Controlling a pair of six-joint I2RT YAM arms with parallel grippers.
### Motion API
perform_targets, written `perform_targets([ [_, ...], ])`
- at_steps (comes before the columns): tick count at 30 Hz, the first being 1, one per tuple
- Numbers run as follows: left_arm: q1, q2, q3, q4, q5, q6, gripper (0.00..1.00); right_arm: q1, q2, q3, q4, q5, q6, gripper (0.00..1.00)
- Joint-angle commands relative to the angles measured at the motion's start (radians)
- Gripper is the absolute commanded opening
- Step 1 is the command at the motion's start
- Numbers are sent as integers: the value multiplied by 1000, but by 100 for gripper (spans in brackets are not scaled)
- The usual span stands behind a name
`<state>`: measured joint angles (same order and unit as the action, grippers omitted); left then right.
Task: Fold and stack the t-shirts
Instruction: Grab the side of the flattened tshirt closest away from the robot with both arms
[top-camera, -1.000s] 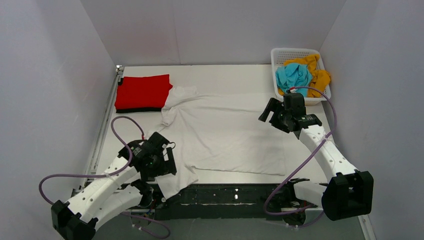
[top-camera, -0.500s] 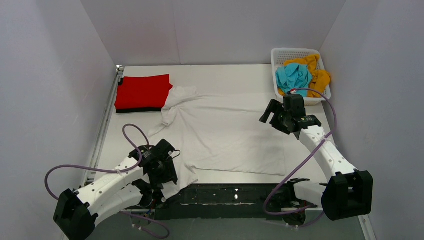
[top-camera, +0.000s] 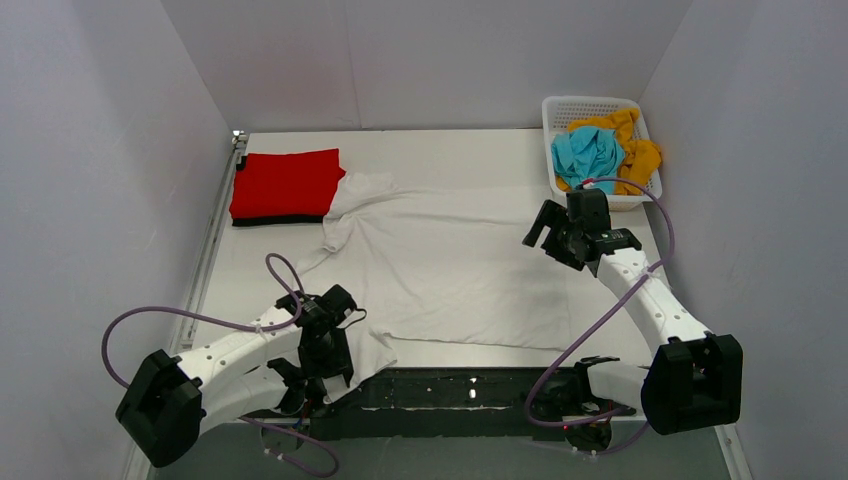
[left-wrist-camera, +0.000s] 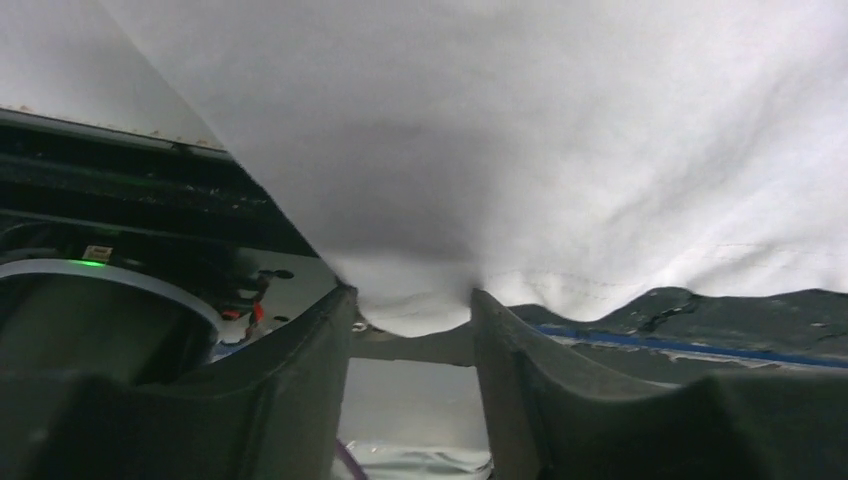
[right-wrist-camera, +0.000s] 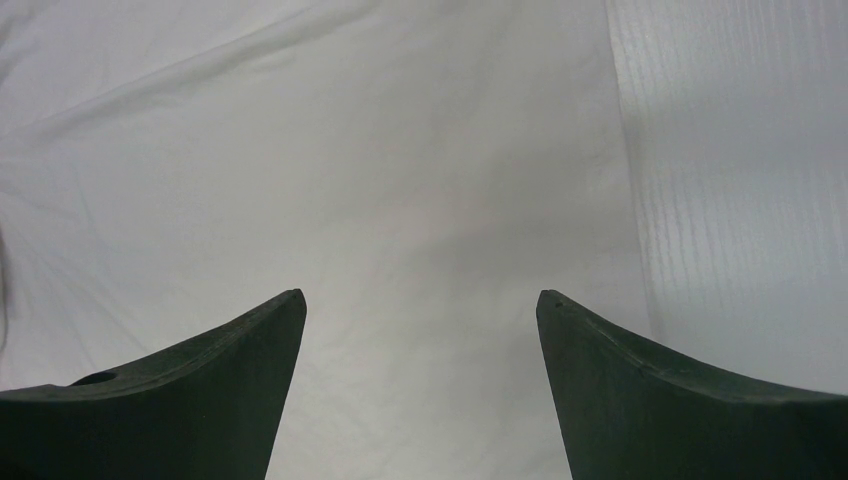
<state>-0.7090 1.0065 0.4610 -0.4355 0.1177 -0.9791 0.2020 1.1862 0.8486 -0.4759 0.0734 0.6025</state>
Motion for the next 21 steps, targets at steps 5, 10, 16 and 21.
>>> perform_targets([
  [5,-17,55,-21,-78,76,19,15,-31,-79,4,-132,40,14,92],
  [10,-19,58,-9,-47,118,32,0,-42,-203,-36,-293,92,54,95],
  [16,-19,-49,46,-92,95,49,0,-47,-249,-55,-523,-46,129,95],
  [21,-18,-65,86,-90,127,65,0,-47,-305,-165,-530,-99,232,92],
])
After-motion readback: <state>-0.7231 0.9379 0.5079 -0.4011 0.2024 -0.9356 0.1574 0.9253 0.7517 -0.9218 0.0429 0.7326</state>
